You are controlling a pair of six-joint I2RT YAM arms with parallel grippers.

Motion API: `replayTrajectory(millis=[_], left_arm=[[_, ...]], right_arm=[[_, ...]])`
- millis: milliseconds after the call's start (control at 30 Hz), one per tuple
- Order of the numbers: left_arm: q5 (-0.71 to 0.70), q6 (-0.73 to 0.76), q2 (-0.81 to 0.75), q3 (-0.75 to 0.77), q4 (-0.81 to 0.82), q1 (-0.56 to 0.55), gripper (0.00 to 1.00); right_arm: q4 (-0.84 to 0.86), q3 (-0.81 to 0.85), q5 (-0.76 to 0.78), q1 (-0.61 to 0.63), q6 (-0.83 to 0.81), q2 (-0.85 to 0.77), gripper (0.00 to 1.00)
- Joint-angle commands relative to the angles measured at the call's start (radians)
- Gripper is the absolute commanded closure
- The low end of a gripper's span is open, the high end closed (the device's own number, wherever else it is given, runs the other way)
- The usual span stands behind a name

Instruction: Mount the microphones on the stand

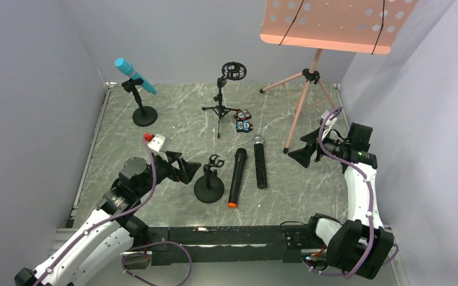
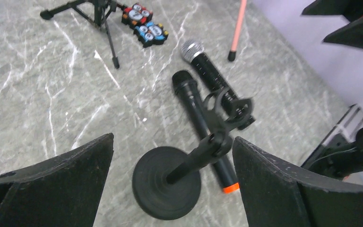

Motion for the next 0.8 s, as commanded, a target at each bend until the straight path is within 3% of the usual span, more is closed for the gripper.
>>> replayTrajectory(millis=[0,200,400,567,767], left_arm=[[0.014,-0.082,0.035,0.174,-0.122,0.004,0.01],[0.114,-0.078,0.192,0.41,-0.239,-0.041,0.01],[-0.147,0.035,0.551,0.822,-0.532,-0.252,0.01],[-0.344,0.024,0.909,1.12,-0.692,-0.358,0.01],[-0.302,0.044,1.237,1.369,-0.743,-0.365,0.03]], right_arm=[[0.008,0.039,-0.042,-0.001,-0.019,-0.001,0.0],[0.013,0.037,-0.039,-0.001,-0.015,-0.003,0.0],[0.009,0.039,-0.04,-0.002,-0.018,0.001,0.0],[0.008,0.039,-0.037,-0.002,-0.019,-0.003,0.0],[0.005,0.039,-0.038,-0.002,-0.023,-0.006,0.0]])
